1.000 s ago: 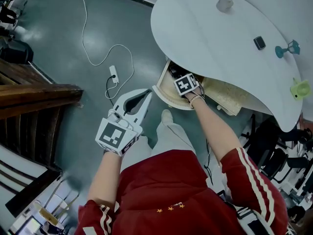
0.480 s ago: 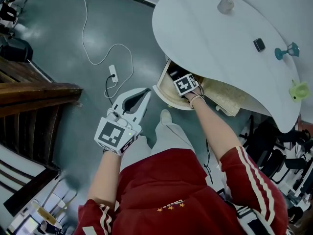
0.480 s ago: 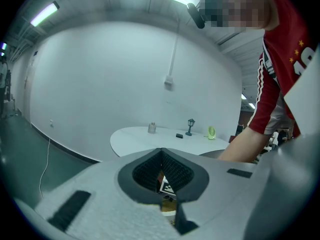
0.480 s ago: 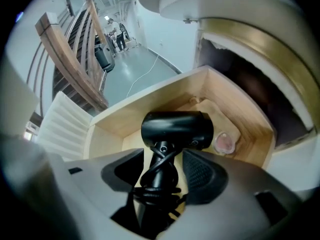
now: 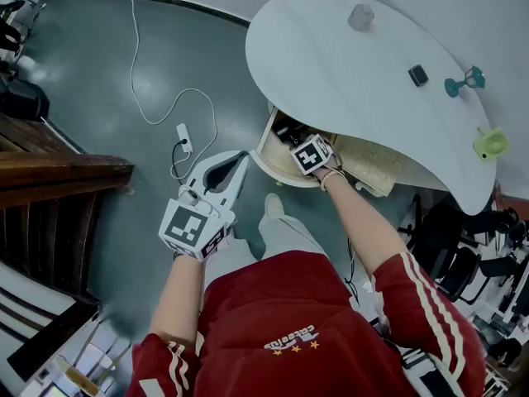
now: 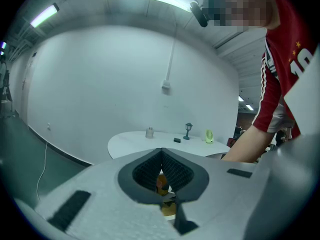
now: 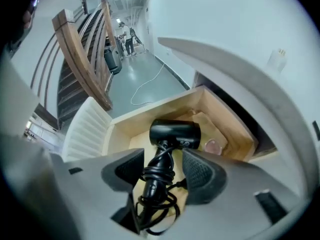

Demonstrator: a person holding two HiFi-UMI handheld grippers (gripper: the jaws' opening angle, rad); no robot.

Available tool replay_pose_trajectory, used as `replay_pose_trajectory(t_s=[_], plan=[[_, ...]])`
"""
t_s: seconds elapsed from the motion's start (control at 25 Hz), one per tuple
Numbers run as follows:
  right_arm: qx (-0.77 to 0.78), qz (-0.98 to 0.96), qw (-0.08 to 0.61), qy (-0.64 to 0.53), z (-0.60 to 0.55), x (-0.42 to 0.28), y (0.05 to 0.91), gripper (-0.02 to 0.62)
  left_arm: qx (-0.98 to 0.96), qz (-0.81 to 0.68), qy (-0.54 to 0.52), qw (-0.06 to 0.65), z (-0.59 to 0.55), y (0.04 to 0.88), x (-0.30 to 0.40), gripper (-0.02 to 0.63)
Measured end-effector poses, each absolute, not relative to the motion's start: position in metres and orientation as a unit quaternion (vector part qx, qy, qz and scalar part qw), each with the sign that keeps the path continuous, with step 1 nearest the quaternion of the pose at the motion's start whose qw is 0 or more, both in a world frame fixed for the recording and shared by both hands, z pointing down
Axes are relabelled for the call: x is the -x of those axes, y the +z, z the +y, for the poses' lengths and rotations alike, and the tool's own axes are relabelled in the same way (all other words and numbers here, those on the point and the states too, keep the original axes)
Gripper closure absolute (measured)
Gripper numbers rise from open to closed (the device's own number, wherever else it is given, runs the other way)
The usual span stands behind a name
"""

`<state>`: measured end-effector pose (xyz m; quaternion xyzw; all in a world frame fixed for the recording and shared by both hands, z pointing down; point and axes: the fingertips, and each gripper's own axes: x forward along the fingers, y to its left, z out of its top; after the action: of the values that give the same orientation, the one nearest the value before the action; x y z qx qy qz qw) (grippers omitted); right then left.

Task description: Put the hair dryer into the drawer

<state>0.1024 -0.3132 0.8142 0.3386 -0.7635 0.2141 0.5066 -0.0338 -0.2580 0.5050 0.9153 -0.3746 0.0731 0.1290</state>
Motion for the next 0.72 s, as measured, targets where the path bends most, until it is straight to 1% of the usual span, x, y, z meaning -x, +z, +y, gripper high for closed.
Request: replay_pose_trajectory(t_s=[0.28,0.4,0.72], plan=[[-0.363,-0.770,0.480,0.214,-0.300,-0.127,0.774,0.357,-0.925,-0.354,0.064,0.122,-0.254,0.489,0.035,0.600],[-0.386,-0.765,0.458,0.234,-0.288,-0.138,0.756,0.360,-0.928,-0.347,0.058,0.120,-0.254,0.483,0.039,0.600],[-0.454,-0.765,0.398,0.225,-0.276,-0.166,0.699,0.365,-0.940,-0.320,0.048,0.110,-0.251,0.466,0.035,0.600]])
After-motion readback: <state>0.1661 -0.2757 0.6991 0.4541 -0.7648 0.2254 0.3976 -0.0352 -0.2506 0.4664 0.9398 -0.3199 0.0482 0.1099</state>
